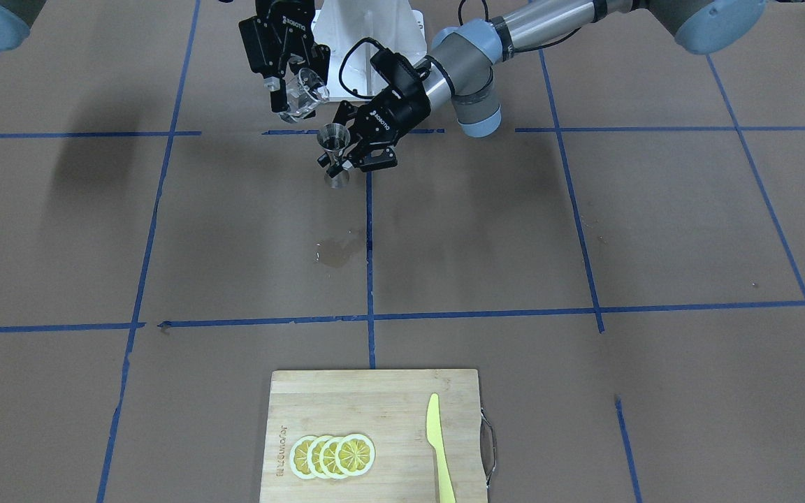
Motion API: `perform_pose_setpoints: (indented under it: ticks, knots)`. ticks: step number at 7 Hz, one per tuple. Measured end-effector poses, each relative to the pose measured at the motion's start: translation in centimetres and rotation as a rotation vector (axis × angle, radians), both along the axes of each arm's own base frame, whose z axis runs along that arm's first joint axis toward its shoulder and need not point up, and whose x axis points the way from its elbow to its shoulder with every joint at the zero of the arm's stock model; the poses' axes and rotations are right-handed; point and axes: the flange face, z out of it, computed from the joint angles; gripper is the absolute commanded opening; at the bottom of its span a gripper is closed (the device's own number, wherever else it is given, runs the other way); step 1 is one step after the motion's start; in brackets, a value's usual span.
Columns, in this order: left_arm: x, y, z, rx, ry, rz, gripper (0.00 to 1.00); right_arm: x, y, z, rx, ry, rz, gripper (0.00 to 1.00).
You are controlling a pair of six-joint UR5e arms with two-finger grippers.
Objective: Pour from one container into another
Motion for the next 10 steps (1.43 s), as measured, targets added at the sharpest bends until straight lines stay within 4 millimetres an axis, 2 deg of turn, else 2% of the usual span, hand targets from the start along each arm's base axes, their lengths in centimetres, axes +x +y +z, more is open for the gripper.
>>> perform_pose_setpoints:
  ticks: [4, 7, 8, 9, 10]
  knots:
    - [-1.0, -0.4, 0.5, -0.019, 0.006, -0.044, 0.0, 0.5, -0.1, -0.2, -0.075, -0.243, 0.064, 0.0]
    - [-3.9, -1.0, 2.0, -0.063, 0.027, -0.126, 0.0, 1.2, -0.2, 1.5, -0.125, -0.439, 0.105, 0.0]
    - [-5.1, -1.4, 2.9, -0.1, 0.034, -0.2, 0.0, 1.4, -0.3, 2.5, -0.139, -0.478, 0.117, 0.0]
    - [-6.8, -1.6, 4.7, -0.137, 0.03, -0.274, 0.0, 1.6, -0.3, 3.6, -0.148, -0.501, 0.124, 0.0]
    - [-8.8, -1.7, 7.2, -0.162, 0.01, -0.32, 0.0, 1.8, -0.3, 4.5, -0.151, -0.508, 0.128, 0.0]
